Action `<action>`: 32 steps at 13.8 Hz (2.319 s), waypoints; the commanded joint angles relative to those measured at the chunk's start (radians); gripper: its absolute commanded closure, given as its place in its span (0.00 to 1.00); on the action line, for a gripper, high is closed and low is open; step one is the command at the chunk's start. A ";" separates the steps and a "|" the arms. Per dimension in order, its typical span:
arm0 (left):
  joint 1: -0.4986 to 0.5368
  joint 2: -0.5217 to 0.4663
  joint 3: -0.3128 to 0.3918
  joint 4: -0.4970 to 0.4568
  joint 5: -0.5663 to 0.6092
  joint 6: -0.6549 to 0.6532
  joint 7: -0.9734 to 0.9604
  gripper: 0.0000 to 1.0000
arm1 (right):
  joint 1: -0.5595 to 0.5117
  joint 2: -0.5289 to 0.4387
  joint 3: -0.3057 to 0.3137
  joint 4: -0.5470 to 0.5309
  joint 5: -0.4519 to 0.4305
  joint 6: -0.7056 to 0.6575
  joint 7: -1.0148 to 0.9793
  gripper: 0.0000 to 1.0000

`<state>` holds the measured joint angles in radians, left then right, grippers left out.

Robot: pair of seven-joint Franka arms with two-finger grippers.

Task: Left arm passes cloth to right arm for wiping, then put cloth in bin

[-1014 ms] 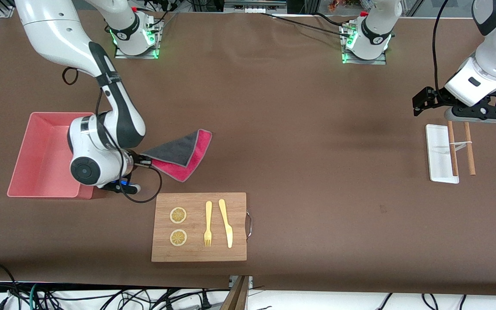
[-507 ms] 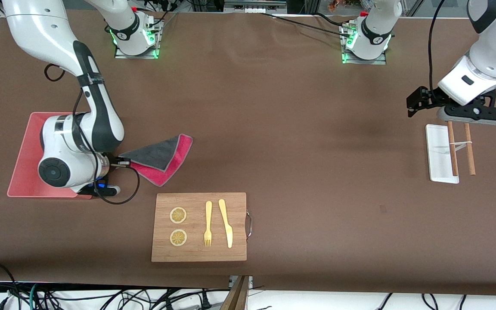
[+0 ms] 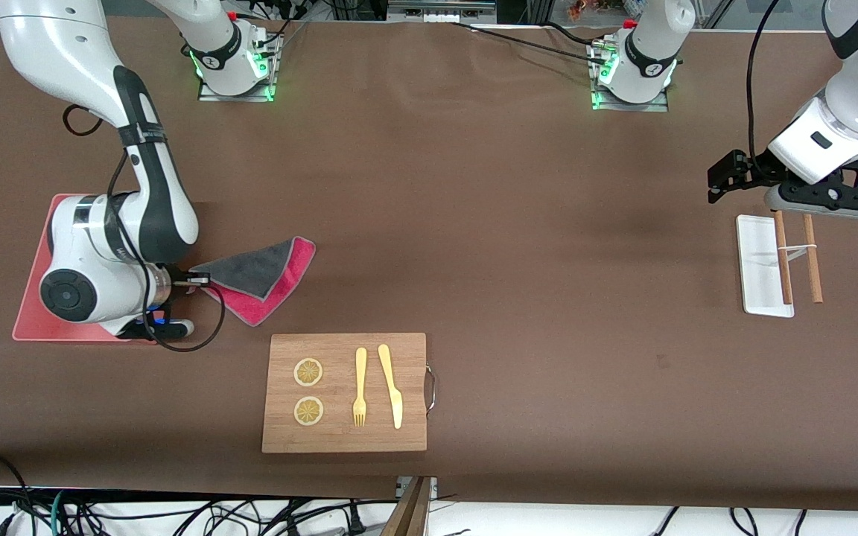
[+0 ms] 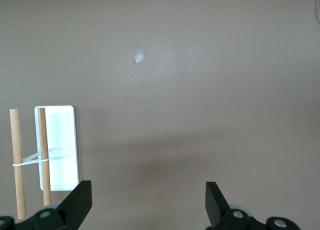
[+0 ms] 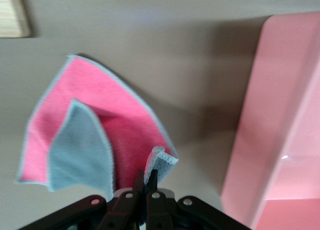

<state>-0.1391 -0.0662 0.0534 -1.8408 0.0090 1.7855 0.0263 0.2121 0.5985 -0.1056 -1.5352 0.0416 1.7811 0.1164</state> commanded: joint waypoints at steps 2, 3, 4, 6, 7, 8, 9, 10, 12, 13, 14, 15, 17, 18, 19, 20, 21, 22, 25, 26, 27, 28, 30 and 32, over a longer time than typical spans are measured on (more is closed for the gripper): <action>-0.036 0.023 0.013 0.032 0.051 -0.015 -0.009 0.00 | -0.002 -0.062 0.125 -0.062 -0.002 0.043 0.217 1.00; -0.033 0.019 0.006 0.032 0.051 -0.021 -0.023 0.00 | 0.000 -0.063 0.160 -0.069 0.000 0.067 0.289 1.00; -0.034 0.019 0.005 0.032 0.051 -0.032 -0.026 0.00 | 0.003 -0.063 0.200 -0.077 0.000 0.090 0.371 1.00; -0.034 0.019 0.002 0.032 0.051 -0.038 -0.039 0.00 | 0.013 -0.052 0.276 -0.083 0.000 0.136 0.527 1.00; -0.036 0.019 -0.001 0.034 0.051 -0.037 -0.049 0.00 | 0.024 -0.049 0.308 -0.083 0.000 0.150 0.578 1.00; -0.036 0.019 -0.001 0.034 0.051 -0.038 -0.060 0.00 | 0.042 -0.043 0.325 -0.083 0.001 0.176 0.630 1.00; -0.036 0.019 -0.009 0.034 0.051 -0.038 -0.068 0.00 | 0.059 -0.034 0.342 -0.082 0.001 0.202 0.698 1.00; -0.036 0.019 -0.010 0.034 0.051 -0.040 -0.069 0.00 | 0.082 -0.019 0.357 -0.080 0.001 0.240 0.762 1.00; -0.031 0.020 -0.007 0.034 0.051 -0.038 -0.071 0.00 | 0.134 0.006 0.362 -0.080 0.003 0.325 0.857 1.00; -0.030 0.020 -0.006 0.035 0.051 -0.038 -0.071 0.00 | 0.148 0.013 0.363 -0.080 0.006 0.355 0.900 1.00; -0.030 0.022 -0.006 0.037 0.051 -0.038 -0.071 0.00 | 0.161 0.020 0.378 -0.077 0.024 0.374 0.942 1.00; -0.028 0.020 -0.006 0.038 0.051 -0.040 -0.071 0.00 | 0.161 0.021 0.398 -0.077 0.043 0.385 0.965 1.00; -0.024 0.022 -0.001 0.043 0.051 -0.041 -0.071 0.00 | 0.161 0.021 0.408 -0.086 0.070 0.373 0.967 1.00; -0.022 0.023 0.002 0.043 0.049 -0.041 -0.071 0.00 | 0.148 0.017 0.406 -0.107 0.064 0.360 0.944 1.00; -0.013 0.023 0.002 0.043 0.045 -0.041 -0.071 0.00 | 0.127 0.011 0.403 -0.127 0.054 0.342 0.894 1.00; 0.004 0.023 0.002 0.043 0.036 -0.047 -0.071 0.00 | 0.095 0.007 0.393 -0.144 0.052 0.316 0.814 1.00; 0.009 0.026 0.002 0.046 0.028 -0.055 -0.071 0.00 | 0.075 0.003 0.364 -0.160 0.050 0.293 0.743 1.00; 0.007 0.031 0.000 0.060 0.019 -0.057 -0.074 0.00 | 0.069 -0.006 0.324 -0.170 0.050 0.278 0.667 1.00; 0.012 0.037 0.000 0.081 0.017 -0.057 -0.074 0.00 | 0.018 -0.038 0.238 -0.178 0.046 0.210 0.429 1.00; 0.010 0.040 0.000 0.081 0.017 -0.057 -0.077 0.00 | 0.013 -0.048 0.203 -0.178 0.028 0.187 0.366 1.00; 0.010 0.042 0.000 0.086 0.017 -0.057 -0.089 0.00 | 0.010 -0.061 0.166 -0.178 -0.001 0.158 0.298 1.00; 0.009 0.049 -0.001 0.087 0.017 -0.057 -0.094 0.00 | 0.001 -0.069 0.140 -0.177 -0.020 0.138 0.233 1.00; 0.009 0.054 -0.001 0.091 0.017 -0.055 -0.095 0.00 | -0.022 -0.092 0.097 -0.177 -0.026 0.110 0.099 1.00; 0.010 0.054 0.000 0.110 0.019 -0.055 -0.097 0.00 | -0.037 -0.129 0.075 -0.177 -0.026 0.095 0.040 1.00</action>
<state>-0.1331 -0.0281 0.0558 -1.7822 0.0302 1.7529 -0.0586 0.1885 0.5307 -0.0255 -1.6760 0.0321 1.8901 0.2141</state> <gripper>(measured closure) 0.000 1.000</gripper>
